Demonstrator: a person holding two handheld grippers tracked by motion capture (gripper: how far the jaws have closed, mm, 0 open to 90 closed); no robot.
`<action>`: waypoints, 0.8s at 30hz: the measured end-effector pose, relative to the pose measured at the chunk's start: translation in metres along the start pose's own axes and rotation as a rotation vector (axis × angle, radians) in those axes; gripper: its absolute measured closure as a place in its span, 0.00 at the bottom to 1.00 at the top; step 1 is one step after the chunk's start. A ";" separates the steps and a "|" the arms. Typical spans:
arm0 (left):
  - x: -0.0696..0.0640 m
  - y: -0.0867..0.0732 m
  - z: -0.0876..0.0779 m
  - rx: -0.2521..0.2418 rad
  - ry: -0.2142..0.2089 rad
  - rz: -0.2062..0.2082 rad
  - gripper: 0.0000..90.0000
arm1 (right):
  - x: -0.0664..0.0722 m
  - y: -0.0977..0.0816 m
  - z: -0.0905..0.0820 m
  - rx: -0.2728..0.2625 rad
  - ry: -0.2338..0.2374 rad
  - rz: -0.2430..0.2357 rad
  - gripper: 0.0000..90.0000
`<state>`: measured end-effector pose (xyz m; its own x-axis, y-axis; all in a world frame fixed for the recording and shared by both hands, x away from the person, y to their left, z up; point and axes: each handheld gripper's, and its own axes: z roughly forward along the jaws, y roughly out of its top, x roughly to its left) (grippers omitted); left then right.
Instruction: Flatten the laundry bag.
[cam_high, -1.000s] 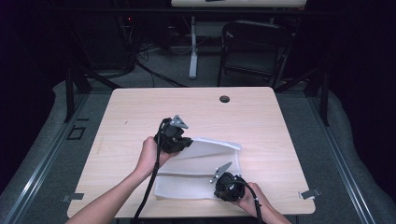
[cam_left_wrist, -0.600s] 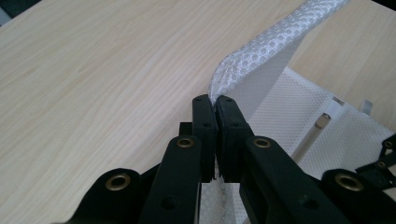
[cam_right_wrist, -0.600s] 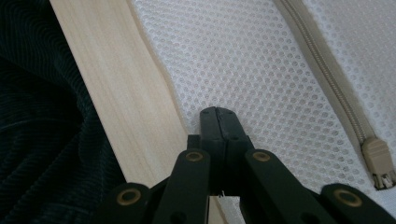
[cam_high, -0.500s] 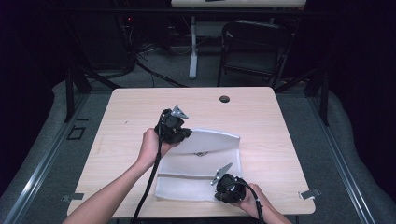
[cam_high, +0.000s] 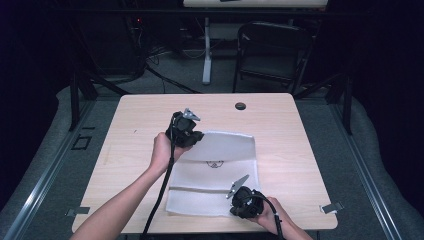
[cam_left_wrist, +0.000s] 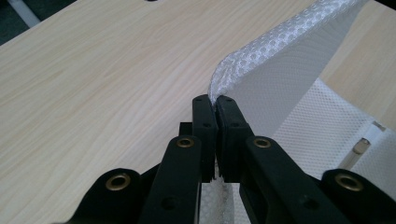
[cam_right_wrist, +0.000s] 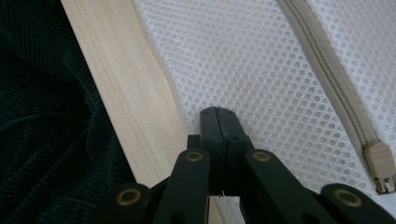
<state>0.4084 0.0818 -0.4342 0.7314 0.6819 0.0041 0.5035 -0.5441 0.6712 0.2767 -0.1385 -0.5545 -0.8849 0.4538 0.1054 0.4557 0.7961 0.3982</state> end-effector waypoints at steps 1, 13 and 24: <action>0.001 0.000 0.001 0.003 0.000 -0.003 0.98 | 0.000 0.000 0.000 -0.001 0.000 0.000 1.00; 0.016 0.003 0.018 0.016 0.066 -0.035 0.98 | -0.003 0.000 -0.001 -0.008 -0.008 -0.002 1.00; 0.031 0.003 0.036 0.026 0.113 -0.072 0.98 | -0.007 0.000 -0.001 -0.019 -0.031 0.009 1.00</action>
<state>0.4491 0.0834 -0.4584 0.6371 0.7697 0.0408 0.5658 -0.5030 0.6534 0.2829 -0.1426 -0.5545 -0.8774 0.4729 0.0812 0.4612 0.7844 0.4148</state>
